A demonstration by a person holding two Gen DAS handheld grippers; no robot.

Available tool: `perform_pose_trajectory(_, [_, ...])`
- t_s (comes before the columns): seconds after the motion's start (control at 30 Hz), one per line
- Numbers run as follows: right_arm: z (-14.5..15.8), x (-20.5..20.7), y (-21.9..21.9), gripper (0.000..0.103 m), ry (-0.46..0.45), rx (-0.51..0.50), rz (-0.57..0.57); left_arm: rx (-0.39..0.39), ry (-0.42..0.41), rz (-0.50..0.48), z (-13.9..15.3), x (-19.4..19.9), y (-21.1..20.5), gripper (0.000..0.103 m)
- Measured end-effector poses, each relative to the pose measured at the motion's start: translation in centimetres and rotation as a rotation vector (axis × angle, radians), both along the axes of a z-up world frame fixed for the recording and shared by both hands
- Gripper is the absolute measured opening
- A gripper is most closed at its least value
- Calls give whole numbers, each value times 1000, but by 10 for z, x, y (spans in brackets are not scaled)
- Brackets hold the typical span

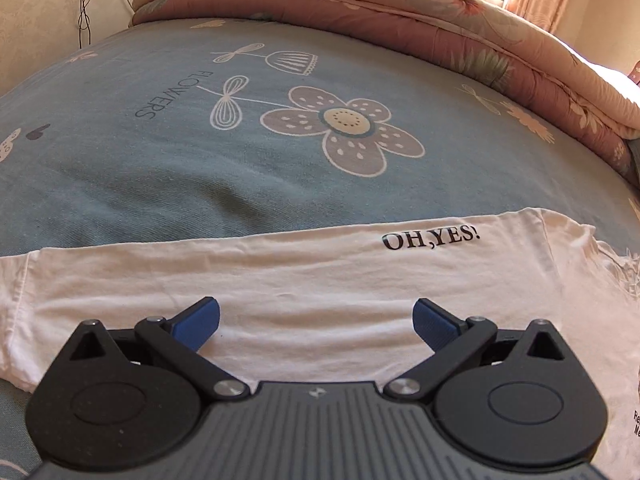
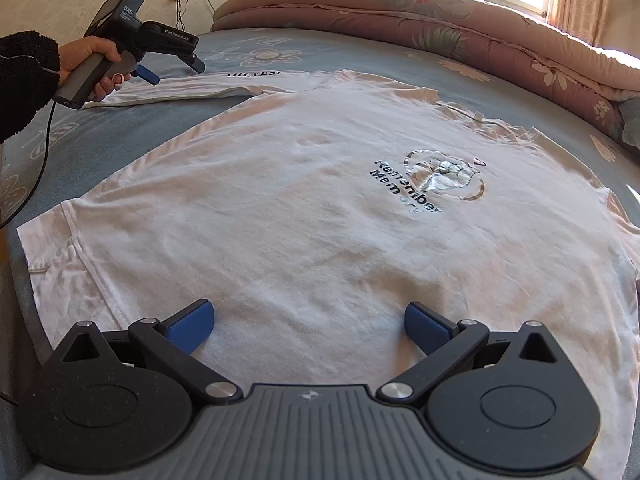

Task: Fold clothes

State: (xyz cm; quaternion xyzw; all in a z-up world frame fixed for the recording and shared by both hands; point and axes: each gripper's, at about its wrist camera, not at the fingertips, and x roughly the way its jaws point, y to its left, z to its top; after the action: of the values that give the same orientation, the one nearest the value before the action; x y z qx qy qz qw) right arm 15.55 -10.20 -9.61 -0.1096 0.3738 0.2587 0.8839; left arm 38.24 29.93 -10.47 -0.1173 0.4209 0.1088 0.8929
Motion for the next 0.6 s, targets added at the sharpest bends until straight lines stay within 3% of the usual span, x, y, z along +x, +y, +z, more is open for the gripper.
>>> perform_pose_trajectory(0.13, [-2, -1, 0, 103, -10, 7, -14, 74, 19, 206, -3, 8, 16, 102])
perform_pose_trajectory(0.2, [-2, -2, 0, 103, -17, 4, -14, 22, 7, 238, 5, 4, 21, 102])
perform_pose_trajectory(0.4, [4, -2, -8, 103, -3, 48, -79, -51, -14, 16, 49, -21, -37, 102])
perform_pose_trajectory(0.6, [21, 4, -40, 103, -5, 164, -209, -198, 49, -232, 71, -59, -120, 102])
